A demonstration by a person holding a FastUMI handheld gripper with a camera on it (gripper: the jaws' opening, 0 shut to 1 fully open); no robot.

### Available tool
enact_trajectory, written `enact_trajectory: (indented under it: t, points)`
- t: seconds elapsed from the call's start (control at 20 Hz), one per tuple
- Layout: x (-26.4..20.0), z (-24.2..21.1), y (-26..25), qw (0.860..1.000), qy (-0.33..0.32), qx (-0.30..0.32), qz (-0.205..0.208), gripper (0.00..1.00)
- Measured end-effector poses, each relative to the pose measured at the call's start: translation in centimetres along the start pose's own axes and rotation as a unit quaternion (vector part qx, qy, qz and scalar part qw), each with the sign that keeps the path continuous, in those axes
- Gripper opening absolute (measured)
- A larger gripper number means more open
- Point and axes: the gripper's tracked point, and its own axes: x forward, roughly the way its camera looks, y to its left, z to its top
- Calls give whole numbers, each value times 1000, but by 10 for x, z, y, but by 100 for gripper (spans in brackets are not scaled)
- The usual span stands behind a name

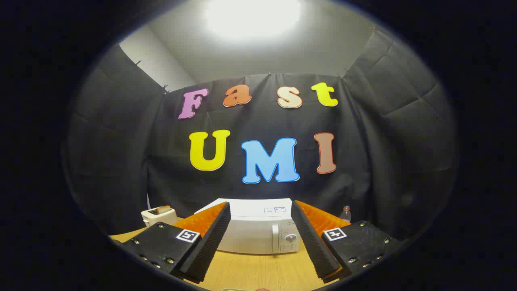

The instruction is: Open the microwave, put the food inside, and close the microwave door.

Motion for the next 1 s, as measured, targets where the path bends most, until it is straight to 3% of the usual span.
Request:
enact_trajectory:
  t: [1.0]
  points:
    - [82,-54,-45,999,37,24,-5,96]
